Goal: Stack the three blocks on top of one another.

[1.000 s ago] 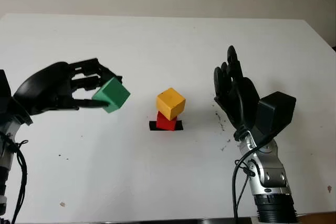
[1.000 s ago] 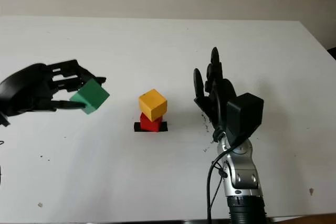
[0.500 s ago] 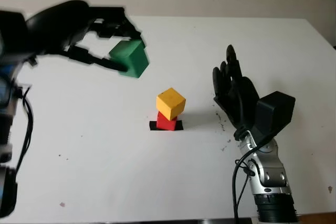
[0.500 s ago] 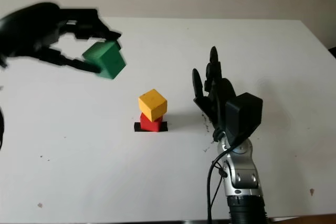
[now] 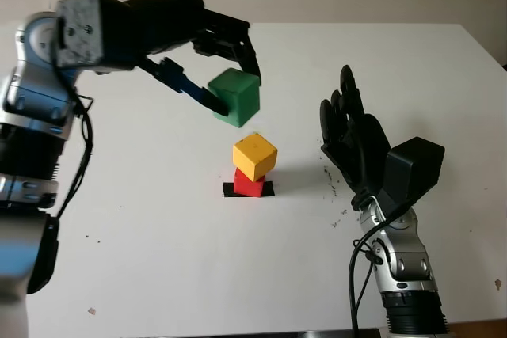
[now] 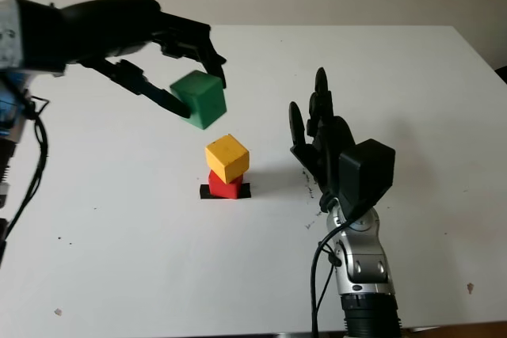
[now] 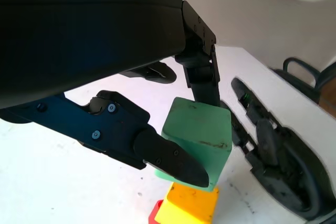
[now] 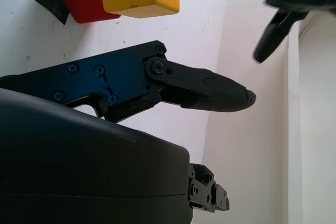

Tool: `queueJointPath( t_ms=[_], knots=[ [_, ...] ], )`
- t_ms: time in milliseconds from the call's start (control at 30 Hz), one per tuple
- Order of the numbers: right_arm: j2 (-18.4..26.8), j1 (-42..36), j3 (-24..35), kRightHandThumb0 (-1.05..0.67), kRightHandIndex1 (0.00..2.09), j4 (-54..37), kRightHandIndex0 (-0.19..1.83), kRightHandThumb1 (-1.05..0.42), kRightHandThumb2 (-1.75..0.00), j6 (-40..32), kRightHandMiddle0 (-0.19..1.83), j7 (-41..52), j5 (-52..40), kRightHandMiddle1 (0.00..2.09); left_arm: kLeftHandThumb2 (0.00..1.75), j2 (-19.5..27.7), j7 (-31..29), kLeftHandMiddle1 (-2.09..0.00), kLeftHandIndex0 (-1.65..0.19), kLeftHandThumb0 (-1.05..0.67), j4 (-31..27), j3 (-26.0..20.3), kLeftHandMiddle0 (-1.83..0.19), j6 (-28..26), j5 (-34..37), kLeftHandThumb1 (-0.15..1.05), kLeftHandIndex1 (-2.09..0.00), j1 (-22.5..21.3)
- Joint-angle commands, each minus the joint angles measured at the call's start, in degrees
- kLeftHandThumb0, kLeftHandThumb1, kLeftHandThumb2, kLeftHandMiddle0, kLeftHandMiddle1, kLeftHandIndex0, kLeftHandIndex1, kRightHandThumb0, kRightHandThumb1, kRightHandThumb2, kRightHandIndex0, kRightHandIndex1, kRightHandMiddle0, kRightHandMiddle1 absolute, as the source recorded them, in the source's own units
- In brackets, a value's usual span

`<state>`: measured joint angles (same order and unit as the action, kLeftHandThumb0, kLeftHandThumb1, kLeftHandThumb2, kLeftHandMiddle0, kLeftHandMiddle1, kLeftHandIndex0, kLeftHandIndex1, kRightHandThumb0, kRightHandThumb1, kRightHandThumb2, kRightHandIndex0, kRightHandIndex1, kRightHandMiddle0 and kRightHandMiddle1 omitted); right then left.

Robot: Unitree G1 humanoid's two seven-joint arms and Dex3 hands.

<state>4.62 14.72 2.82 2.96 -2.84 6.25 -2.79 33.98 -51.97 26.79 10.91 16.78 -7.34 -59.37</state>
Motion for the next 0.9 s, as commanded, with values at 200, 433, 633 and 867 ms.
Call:
queueJointPath(
  t_ms=[200, 433, 633, 867],
  knots=[
    [-0.1, 0.0, 0.1, -0.63, 0.00, 0.3, -0.19, -1.05, -0.66, 0.6, -0.19, 0.0, -0.4, 0.00, 0.06, -1.5, 2.3, -0.02, -0.36, -0.44, 0.7, 1.1, -0.35, 3.8, -2.4, 1.00, -1.42, -0.9],
    [-0.2, -0.2, 0.1, -0.61, 0.00, -0.1, -0.19, -1.05, -0.66, 0.2, -0.19, -0.3, -0.5, 0.00, 0.06, -1.7, 3.3, -0.03, -0.33, -0.45, 1.3, 1.6, -0.34, 6.0, -3.7, 1.02, -1.41, -0.4],
    [-0.4, -0.3, 0.0, -0.61, 0.00, 0.1, -0.19, -1.05, -0.66, 0.6, -0.19, -0.6, -0.3, 0.00, 0.05, -2.3, 3.3, -0.03, -0.31, -0.45, 2.1, 2.0, -0.32, 7.1, -3.7, 1.02, -1.44, -0.3],
    [-0.1, -0.4, 0.0, -0.62, 0.00, -0.2, -0.19, -1.05, -0.66, 0.5, -0.19, -0.2, -0.4, 0.00, 0.05, -2.3, 2.9, -0.03, -0.30, -0.43, 2.5, 2.4, -0.32, 7.6, -4.3, 1.02, -1.46, -0.3]
  ],
)
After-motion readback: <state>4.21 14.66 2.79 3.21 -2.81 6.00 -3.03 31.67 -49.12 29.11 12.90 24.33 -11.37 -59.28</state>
